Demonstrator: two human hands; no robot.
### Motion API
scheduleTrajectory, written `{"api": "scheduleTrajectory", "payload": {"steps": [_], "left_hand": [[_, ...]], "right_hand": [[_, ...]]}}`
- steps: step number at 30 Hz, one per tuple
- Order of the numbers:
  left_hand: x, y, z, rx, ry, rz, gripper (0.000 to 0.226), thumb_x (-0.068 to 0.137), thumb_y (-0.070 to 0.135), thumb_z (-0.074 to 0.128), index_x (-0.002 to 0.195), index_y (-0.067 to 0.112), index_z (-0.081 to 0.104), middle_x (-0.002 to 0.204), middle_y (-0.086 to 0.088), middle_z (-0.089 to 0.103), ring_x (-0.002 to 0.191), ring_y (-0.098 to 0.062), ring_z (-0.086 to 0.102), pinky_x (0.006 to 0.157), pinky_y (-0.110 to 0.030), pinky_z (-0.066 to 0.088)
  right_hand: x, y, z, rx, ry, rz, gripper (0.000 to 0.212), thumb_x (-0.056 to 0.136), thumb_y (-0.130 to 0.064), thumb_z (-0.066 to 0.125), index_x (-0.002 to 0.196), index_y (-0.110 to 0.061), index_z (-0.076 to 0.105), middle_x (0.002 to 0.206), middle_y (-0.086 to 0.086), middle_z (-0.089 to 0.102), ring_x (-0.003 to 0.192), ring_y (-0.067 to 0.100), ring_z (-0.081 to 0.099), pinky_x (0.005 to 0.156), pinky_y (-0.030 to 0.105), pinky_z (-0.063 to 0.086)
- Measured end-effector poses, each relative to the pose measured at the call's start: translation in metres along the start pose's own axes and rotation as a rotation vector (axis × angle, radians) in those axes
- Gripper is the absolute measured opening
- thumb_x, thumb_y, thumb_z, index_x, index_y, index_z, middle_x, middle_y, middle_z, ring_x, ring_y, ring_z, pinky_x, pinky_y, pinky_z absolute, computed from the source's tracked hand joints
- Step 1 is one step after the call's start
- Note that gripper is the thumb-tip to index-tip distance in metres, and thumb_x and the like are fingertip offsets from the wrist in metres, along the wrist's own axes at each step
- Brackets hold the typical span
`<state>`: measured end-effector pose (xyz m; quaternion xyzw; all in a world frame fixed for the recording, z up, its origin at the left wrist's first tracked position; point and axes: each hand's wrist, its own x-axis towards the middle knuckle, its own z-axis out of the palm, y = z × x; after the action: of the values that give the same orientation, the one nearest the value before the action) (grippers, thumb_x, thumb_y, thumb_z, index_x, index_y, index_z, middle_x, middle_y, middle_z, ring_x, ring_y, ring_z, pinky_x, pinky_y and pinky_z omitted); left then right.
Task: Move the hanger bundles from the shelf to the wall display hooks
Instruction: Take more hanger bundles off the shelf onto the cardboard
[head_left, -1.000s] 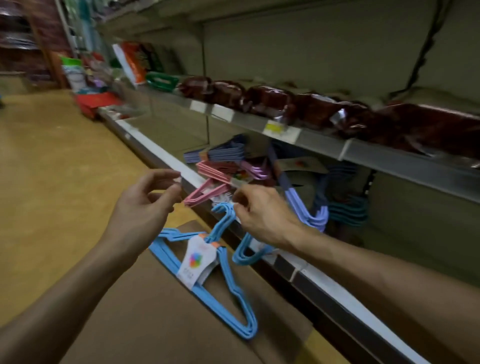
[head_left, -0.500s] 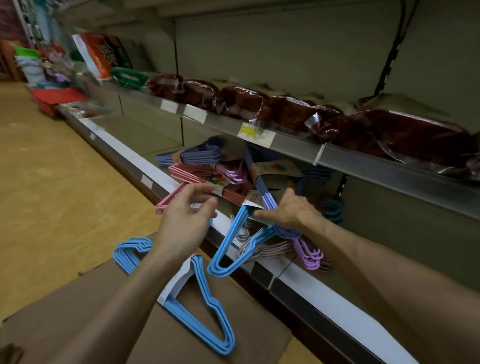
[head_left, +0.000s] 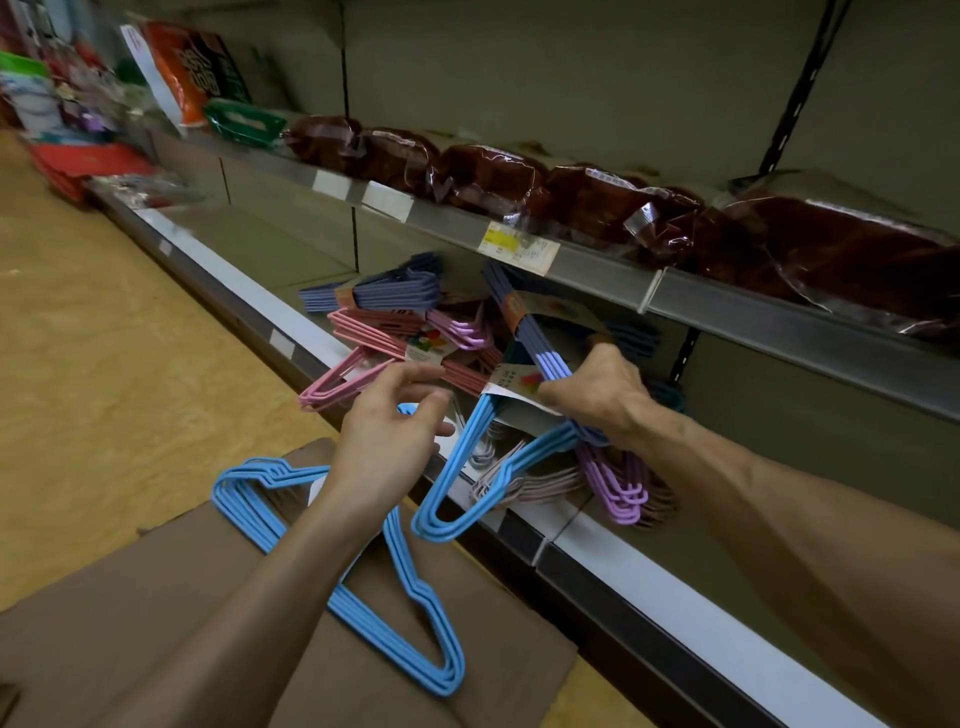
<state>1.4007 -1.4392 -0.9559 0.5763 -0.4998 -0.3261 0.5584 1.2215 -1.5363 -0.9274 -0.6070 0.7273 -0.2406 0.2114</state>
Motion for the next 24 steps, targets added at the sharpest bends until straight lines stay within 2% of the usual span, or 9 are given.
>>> {"api": "scheduleTrajectory", "payload": {"steps": [3,7,12,14,17,21,24], "left_hand": [[-0.001,0.005,0.003,0.001,-0.005,0.011,0.017,0.098,0.022,0.056,0.105,0.037,0.060,0.101,0.013,0.066,0.076,-0.002,0.070,0.075,-0.040,0.061],[-0.004,0.008,0.004,-0.003,-0.005,0.018,0.016,0.097,0.023,0.058,0.105,0.036,0.061,0.100,0.013,0.066,0.076,-0.003,0.071,0.079,-0.042,0.060],[-0.006,0.011,-0.017,-0.013,0.014,-0.027,0.017,0.098,0.023,0.058,0.112,0.031,0.061,0.108,0.007,0.066,0.081,-0.008,0.072,0.079,-0.038,0.061],[-0.005,0.010,-0.030,-0.045,0.052,-0.073,0.019,0.098,0.023,0.057,0.116,0.027,0.060,0.109,0.004,0.066,0.084,-0.012,0.072,0.077,-0.035,0.061],[-0.005,0.006,-0.053,-0.085,0.139,-0.116,0.023,0.098,0.023,0.057,0.121,0.022,0.059,0.108,0.001,0.067,0.087,-0.016,0.071,0.070,-0.030,0.059],[-0.003,-0.002,-0.091,-0.077,0.276,-0.141,0.024,0.098,0.022,0.058,0.122,0.021,0.058,0.108,-0.001,0.066,0.090,-0.019,0.070,0.073,-0.035,0.058],[-0.001,-0.003,-0.120,-0.024,0.344,-0.105,0.019,0.097,0.019,0.057,0.115,0.023,0.059,0.106,-0.003,0.066,0.089,-0.022,0.069,0.071,-0.035,0.056]], "right_hand": [[-0.011,0.001,-0.005,0.029,0.025,-0.022,0.067,0.075,-0.043,0.079,0.127,-0.014,0.048,0.100,0.004,0.059,0.088,0.028,0.065,0.079,0.046,0.059],[-0.024,0.001,-0.006,0.003,0.045,-0.114,0.083,0.075,-0.038,0.078,0.143,-0.019,0.035,0.089,-0.001,0.057,0.078,0.023,0.066,0.073,0.045,0.061],[-0.040,-0.007,-0.006,-0.046,-0.012,-0.278,0.086,0.072,-0.032,0.079,0.144,-0.023,0.033,0.084,-0.012,0.046,0.082,0.021,0.064,0.075,0.045,0.060],[-0.047,-0.011,0.000,-0.080,-0.041,-0.324,0.087,0.071,-0.032,0.079,0.143,-0.026,0.032,0.094,-0.003,0.053,0.079,0.021,0.065,0.071,0.045,0.061],[-0.056,-0.019,0.013,-0.146,-0.082,-0.395,0.087,0.067,-0.039,0.078,0.140,-0.031,0.032,0.116,0.007,0.056,0.084,0.028,0.064,0.074,0.046,0.059],[-0.071,-0.034,0.031,-0.198,-0.136,-0.513,0.086,0.069,-0.039,0.075,0.141,-0.032,0.030,0.121,0.008,0.053,0.094,0.030,0.060,0.077,0.045,0.056],[-0.086,-0.044,0.046,-0.224,-0.176,-0.611,0.084,0.068,-0.041,0.073,0.140,-0.033,0.031,0.123,0.008,0.053,0.107,0.034,0.058,0.083,0.045,0.053]]}}
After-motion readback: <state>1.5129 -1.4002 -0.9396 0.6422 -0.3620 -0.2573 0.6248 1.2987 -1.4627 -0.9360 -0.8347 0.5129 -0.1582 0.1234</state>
